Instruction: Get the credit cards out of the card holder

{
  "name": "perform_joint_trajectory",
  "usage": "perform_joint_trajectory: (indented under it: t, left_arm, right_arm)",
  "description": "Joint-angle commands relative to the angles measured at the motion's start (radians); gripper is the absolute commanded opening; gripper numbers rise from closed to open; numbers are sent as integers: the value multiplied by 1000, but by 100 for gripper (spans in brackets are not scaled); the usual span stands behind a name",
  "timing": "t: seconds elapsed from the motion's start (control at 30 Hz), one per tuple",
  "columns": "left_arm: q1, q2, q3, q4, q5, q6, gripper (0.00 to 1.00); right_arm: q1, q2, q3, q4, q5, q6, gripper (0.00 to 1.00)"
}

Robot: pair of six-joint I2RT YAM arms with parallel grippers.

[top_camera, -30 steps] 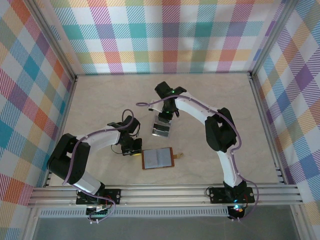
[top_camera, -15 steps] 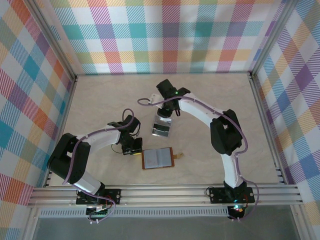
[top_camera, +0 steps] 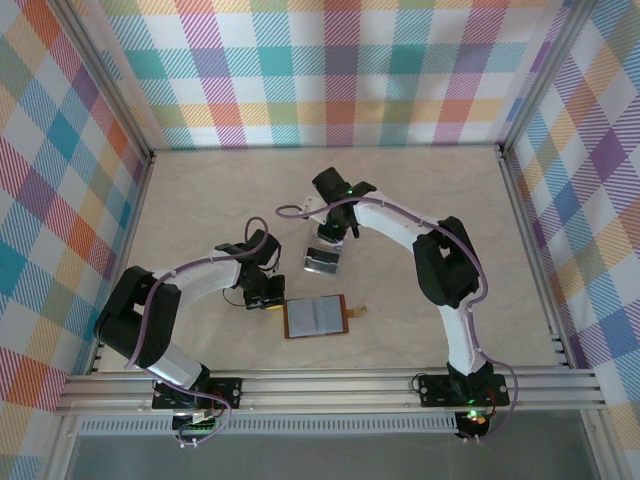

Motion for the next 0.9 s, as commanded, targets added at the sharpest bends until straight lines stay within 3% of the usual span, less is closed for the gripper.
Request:
perform_joint_trajectory:
  t: [0.0,0.87]
  left_arm:
    - [12,-3,11,-24,12,19,6]
    - [12,-15,-1,-17,34,0,7]
  right_arm:
    - [5,16,-14,11,7,-11,36]
    - [14,87,112,98,-181,-240,39]
